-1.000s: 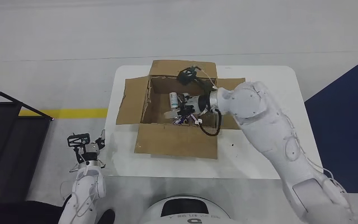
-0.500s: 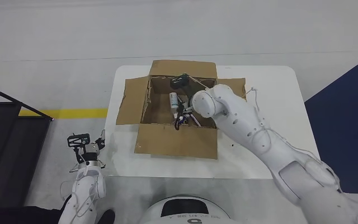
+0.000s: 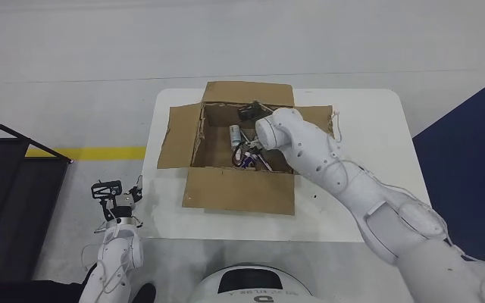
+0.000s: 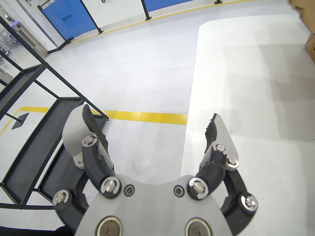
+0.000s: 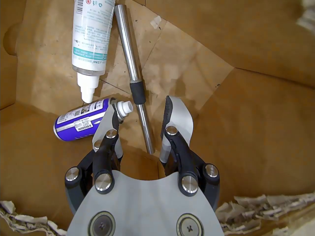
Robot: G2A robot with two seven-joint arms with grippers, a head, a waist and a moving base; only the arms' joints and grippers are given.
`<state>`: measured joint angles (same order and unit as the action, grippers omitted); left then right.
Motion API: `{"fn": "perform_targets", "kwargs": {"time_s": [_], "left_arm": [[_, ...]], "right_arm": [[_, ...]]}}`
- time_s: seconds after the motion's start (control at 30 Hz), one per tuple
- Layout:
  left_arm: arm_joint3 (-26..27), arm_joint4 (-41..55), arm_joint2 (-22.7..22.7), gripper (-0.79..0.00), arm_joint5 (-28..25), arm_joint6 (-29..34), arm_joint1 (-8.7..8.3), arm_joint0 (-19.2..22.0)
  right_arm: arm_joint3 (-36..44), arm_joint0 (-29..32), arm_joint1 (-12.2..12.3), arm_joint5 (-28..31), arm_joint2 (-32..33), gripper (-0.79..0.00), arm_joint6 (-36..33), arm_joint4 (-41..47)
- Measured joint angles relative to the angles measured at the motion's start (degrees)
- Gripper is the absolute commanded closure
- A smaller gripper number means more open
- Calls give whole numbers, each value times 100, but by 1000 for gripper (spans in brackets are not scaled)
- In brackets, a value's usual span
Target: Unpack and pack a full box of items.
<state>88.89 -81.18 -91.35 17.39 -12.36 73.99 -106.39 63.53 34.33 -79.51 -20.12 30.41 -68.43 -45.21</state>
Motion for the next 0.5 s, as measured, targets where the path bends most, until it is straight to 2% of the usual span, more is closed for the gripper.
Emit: {"fn": "perform_targets", "kwargs": {"time_s": [0.2,0.5], "left_arm": [[0,0,0,-785,0,0,0,0],[0,0,0,-785,0,0,0,0]], "right_arm": [[-523,-16,-210,287,-108,-286,346,219],[-1257,-143,-542,318,-288,-212,766,202]]}}
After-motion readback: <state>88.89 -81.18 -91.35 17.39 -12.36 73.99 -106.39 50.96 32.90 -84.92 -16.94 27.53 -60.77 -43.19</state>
